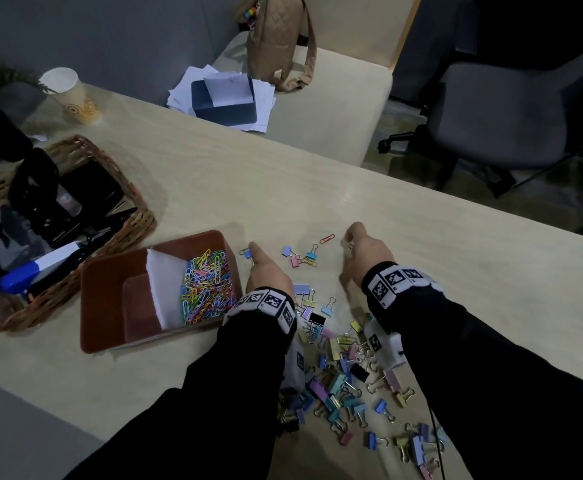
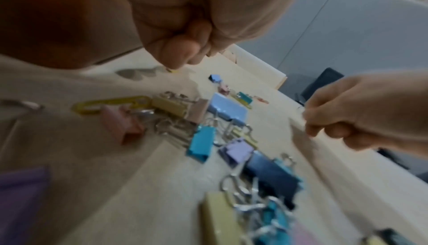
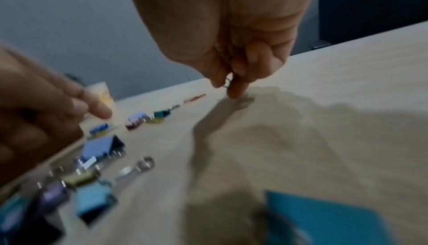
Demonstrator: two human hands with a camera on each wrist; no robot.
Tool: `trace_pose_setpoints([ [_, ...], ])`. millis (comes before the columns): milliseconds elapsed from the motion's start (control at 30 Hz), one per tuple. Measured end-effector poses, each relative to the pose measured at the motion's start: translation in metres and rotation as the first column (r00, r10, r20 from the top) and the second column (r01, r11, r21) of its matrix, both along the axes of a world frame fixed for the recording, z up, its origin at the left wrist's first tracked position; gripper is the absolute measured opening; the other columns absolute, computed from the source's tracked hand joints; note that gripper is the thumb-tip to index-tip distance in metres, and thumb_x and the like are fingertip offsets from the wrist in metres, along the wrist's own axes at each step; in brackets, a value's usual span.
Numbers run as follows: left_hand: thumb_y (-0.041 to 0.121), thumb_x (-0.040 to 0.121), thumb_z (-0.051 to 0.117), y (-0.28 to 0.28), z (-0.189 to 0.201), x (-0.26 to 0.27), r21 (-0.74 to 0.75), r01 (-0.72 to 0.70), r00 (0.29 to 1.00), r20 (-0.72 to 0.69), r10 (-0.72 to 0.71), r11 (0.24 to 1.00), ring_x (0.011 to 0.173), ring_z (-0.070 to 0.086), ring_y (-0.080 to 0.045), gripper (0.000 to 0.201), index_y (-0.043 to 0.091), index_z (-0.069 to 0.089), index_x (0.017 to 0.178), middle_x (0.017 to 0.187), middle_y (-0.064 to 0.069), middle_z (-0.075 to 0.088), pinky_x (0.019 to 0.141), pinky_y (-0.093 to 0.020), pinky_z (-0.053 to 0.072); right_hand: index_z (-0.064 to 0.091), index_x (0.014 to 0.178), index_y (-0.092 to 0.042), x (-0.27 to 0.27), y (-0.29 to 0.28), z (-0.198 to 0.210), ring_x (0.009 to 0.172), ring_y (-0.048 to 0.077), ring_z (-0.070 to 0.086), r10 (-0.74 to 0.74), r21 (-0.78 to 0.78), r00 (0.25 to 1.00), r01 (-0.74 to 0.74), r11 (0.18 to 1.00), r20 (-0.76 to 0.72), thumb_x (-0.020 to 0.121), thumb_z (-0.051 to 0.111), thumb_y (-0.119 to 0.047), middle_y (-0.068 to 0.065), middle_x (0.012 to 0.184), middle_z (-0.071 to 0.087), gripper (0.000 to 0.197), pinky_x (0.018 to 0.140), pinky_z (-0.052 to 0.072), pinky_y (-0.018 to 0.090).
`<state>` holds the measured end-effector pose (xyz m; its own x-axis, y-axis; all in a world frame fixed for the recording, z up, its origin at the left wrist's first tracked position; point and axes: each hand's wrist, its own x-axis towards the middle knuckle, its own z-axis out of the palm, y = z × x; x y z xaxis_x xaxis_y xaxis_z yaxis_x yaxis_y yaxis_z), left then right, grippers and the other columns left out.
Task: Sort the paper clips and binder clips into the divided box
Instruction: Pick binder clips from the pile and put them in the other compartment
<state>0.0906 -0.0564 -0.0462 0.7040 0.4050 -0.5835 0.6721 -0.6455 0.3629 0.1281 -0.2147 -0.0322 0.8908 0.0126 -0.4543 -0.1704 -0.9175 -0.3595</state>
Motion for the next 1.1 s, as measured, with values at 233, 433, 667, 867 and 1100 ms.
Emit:
trace_pose_setpoints([
  [233, 0.006, 0.093, 0.043, 0.002, 0.002, 0.0, 0.112, 0.2, 0.978, -0.088, -0.191, 0.973, 0.1, 0.06, -0.028, 0.08, 0.016, -0.011, 0.151, 0.116, -0.015, 0.06, 0.073, -0.032, 0.044, 0.009, 0.15, -0.034, 0.003, -0.004, -0.017, 0.113, 0.03, 0.05, 0.278, -0.149, 0.954, -0.293, 0.944, -0.115, 0.084, 0.053, -0.005, 0.011, 0.125, 0.049, 0.085, 0.091, 0.048, 0.039],
  [433, 0.004, 0.096, 0.035, -0.006, -0.004, -0.026, 0.031, 0.434, 0.898, 0.062, -0.435, 0.9, 0.104, 0.058, -0.029, 0.062, 0.028, 0.021, 0.151, 0.117, -0.012, 0.06, 0.084, -0.034, 0.046, 0.023, 0.145, -0.006, -0.02, -0.014, -0.022, 0.115, 0.03, 0.048, 0.39, -0.277, 0.921, -0.375, 0.885, -0.001, 0.085, 0.055, -0.013, 0.013, 0.13, 0.049, 0.068, 0.095, 0.046, 0.038],
  [667, -0.002, 0.093, 0.035, 0.015, -0.009, -0.026, -0.071, 0.085, 0.969, 0.238, -0.066, 0.994, 0.088, 0.063, -0.032, 0.045, 0.021, 0.049, 0.129, 0.103, -0.014, 0.066, 0.077, -0.036, 0.054, 0.057, 0.118, -0.016, -0.038, -0.033, -0.021, 0.095, 0.021, 0.06, -0.111, 0.118, 0.989, 0.099, 0.988, 0.095, 0.086, 0.044, 0.0, 0.002, 0.11, 0.063, 0.038, 0.079, 0.048, 0.025],
  [867, 0.021, 0.099, 0.042, 0.011, -0.006, -0.004, 0.051, -0.009, 0.991, 0.137, 0.001, 0.999, 0.098, 0.061, -0.038, 0.031, 0.007, 0.035, 0.126, 0.106, -0.02, 0.064, 0.075, -0.037, 0.045, 0.062, 0.102, -0.016, -0.032, -0.029, -0.014, 0.085, 0.017, 0.051, -0.338, 0.261, 0.941, 0.319, 0.911, 0.033, 0.089, 0.034, 0.0, -0.001, 0.102, 0.057, 0.034, 0.072, 0.04, 0.023],
  [1100, 0.018, 0.098, 0.045, 0.012, -0.021, 0.003, 0.129, 0.017, 0.989, 0.142, -0.035, 0.992, 0.096, 0.062, -0.035, 0.019, 0.003, 0.047, 0.109, 0.101, -0.017, 0.066, 0.079, -0.039, 0.05, 0.051, 0.101, -0.012, -0.026, -0.016, -0.018, 0.089, 0.026, 0.06, 0.015, -0.062, 0.999, -0.013, 0.998, 0.03, 0.091, 0.054, -0.022, 0.006, 0.1, 0.062, 0.014, 0.076, 0.051, 0.033],
])
